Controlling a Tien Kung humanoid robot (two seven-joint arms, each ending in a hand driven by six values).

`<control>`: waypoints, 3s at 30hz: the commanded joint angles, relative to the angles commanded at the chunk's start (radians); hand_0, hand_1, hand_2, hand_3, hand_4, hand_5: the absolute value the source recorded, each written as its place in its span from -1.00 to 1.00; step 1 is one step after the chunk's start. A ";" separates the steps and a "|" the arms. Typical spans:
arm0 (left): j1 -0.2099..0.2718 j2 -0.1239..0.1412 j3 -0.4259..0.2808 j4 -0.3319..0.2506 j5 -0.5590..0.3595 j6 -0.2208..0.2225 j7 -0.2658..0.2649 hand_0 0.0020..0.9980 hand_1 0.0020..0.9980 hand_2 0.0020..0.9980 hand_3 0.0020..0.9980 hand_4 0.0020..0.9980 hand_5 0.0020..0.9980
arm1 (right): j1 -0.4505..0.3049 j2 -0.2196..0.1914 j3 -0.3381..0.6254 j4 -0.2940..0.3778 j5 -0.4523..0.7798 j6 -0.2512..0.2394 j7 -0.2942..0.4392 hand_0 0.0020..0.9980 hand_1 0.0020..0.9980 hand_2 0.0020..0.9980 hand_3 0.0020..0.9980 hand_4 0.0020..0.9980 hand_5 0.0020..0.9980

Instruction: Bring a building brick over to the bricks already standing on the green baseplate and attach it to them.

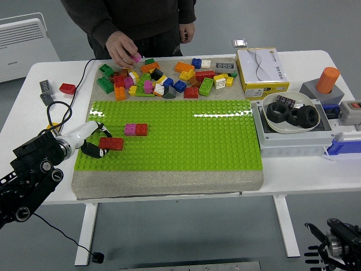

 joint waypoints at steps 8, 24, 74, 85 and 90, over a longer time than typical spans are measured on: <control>0.001 0.000 0.000 -0.003 -0.022 0.032 -0.003 1.00 1.00 0.95 -0.02 0.21 -1.00 | 0.001 0.001 0.002 0.002 -0.004 0.002 0.000 0.08 0.04 0.22 0.54 0.71 1.00; -0.008 -0.002 -0.007 0.010 -0.084 0.070 -0.015 1.00 0.97 0.88 -0.11 0.41 -1.00 | 0.002 0.001 0.003 0.004 -0.006 0.003 0.000 0.08 0.04 0.22 0.53 0.71 1.00; -0.138 -0.057 0.088 0.212 -0.194 0.134 -0.061 1.00 0.94 0.86 0.00 -0.21 -0.97 | 0.018 0.002 0.014 0.004 -0.026 0.014 0.000 0.08 0.05 0.22 0.53 0.74 1.00; -0.137 -0.058 0.092 0.215 -0.198 0.132 -0.062 1.00 0.93 0.87 0.17 -0.18 -1.00 | 0.018 0.001 0.014 0.004 -0.027 0.015 0.000 0.08 0.04 0.22 0.53 0.74 1.00; -0.135 -0.058 0.092 0.216 -0.195 0.130 -0.057 1.00 0.93 0.87 0.19 -0.19 -1.00 | 0.018 0.001 0.013 0.004 -0.026 0.015 0.000 0.08 0.04 0.22 0.53 0.74 1.00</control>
